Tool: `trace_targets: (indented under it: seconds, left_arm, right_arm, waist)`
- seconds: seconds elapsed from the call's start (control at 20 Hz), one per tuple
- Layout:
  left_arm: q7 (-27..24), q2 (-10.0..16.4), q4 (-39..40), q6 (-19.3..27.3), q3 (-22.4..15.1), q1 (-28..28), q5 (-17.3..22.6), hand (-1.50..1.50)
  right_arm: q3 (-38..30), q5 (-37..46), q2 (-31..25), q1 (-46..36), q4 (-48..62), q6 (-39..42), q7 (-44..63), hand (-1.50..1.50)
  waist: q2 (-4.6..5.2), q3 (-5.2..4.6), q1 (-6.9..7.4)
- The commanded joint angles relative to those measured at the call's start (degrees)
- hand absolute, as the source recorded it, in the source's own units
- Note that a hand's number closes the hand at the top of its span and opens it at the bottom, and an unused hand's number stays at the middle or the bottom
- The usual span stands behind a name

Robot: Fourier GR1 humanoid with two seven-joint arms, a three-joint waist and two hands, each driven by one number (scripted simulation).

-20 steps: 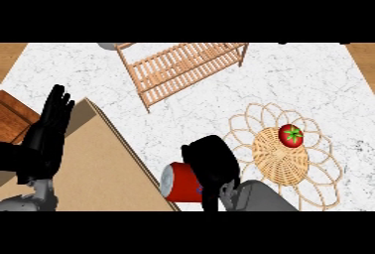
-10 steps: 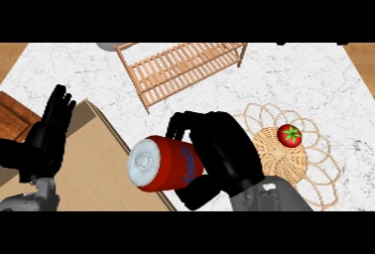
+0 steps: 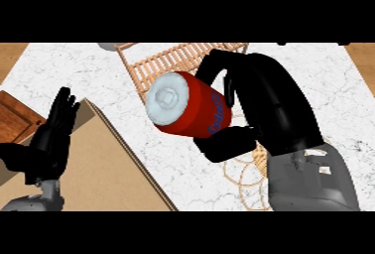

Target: Pick the can from the placemat and place it in the tiered shelf

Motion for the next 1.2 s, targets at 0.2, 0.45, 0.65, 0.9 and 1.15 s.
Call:
trace_targets:
  seconds: [0.2, 0.45, 0.65, 0.9, 1.15]
  left_arm:
    - [2.86, 0.90, -2.08, -1.59, 1.66, -0.78, -0.29, 0.00]
    - [2.47, -0.49, -0.16, -1.76, 2.13, -2.47, -0.48, 0.00]
    - [2.52, -1.05, -1.32, -1.92, 1.21, -1.33, -1.36, 0.00]
    - [-0.54, -2.31, -0.10, -2.56, 1.11, -1.34, -1.23, 0.00]
    - [0.22, -1.70, -0.31, -3.21, 1.76, 0.19, -1.04, 0.00]
  right_arm:
    - [-7.69, 3.29, -0.22, -6.86, 15.76, -6.46, -8.54, 1.50]
    - [-9.25, 4.82, 0.59, -8.28, 23.35, -12.44, -14.85, 1.50]
    - [-11.57, 5.72, 1.20, -10.46, 34.94, -19.08, -22.11, 1.50]
    - [-10.78, 3.95, 1.60, -12.47, 45.41, -29.40, -28.30, 1.50]
    - [-17.96, 4.41, 0.88, -20.18, 60.35, -31.90, -38.23, 1.50]
  waist:
    - [0.22, -0.04, 0.52]
    - [0.25, -0.04, 0.42]
    - [0.32, -0.04, 0.68]
    - [0.41, -0.05, 1.06]
    - [0.51, -0.05, 1.32]
